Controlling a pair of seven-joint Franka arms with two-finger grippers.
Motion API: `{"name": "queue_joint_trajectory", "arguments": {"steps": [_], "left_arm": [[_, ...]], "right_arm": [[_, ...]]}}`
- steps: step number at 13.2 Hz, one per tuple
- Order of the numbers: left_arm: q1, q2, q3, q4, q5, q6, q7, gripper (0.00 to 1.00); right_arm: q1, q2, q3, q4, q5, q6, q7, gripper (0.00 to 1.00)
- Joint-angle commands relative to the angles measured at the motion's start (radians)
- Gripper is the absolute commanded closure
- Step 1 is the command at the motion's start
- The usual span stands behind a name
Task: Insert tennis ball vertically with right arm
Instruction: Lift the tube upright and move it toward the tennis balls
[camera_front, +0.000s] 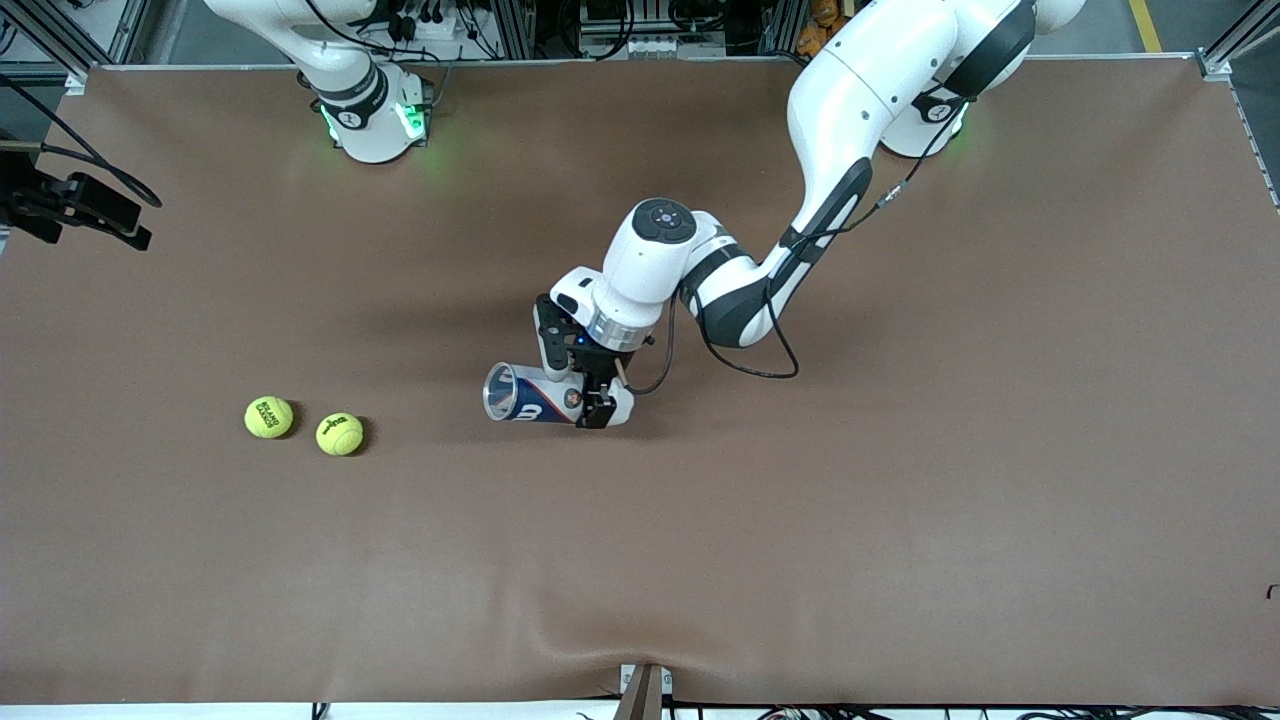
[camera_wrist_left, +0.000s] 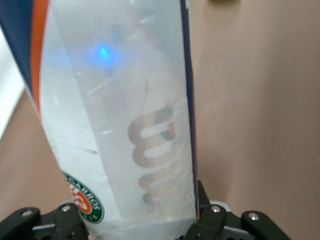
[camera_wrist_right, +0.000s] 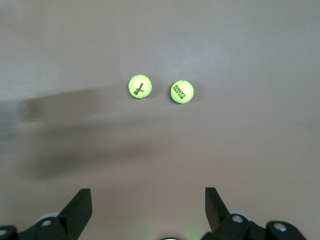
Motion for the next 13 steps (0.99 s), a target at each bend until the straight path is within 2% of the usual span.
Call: {"name": "queue_joint_trajectory", "arguments": {"steps": [1, 4, 7, 9, 10, 13], "left_arm": [[0.001, 0.037, 0.0, -0.004, -0.031, 0.159, -0.056, 0.27], [-0.002, 0.098, 0.001, -0.007, -0.069, 0.369, -0.082, 0.27], [-0.007, 0.145, 0.001, -0.015, -0.113, 0.492, -0.083, 0.27], [-0.021, 0.211, 0.003, -0.017, -0.143, 0.63, -0.082, 0.27], [-0.021, 0.233, 0.003, -0.017, -0.141, 0.667, -0.082, 0.27], [-0.021, 0.277, 0.003, -0.015, -0.149, 0.756, -0.082, 0.27]], "right_arm": [[-0.003, 0.011, 0.008, 0.023, -0.004, -0.014, 0.006, 0.0], [-0.009, 0.071, 0.008, 0.026, -0.004, -0.01, -0.005, 0.0], [-0.018, 0.174, 0.005, 0.037, -0.027, 0.018, -0.009, 0.0], [-0.027, 0.24, 0.005, 0.037, -0.09, 0.062, -0.009, 0.0], [-0.026, 0.278, 0.005, 0.037, -0.119, 0.079, -0.008, 0.0], [-0.024, 0.352, 0.007, 0.008, -0.096, 0.191, 0.032, 0.0]]}}
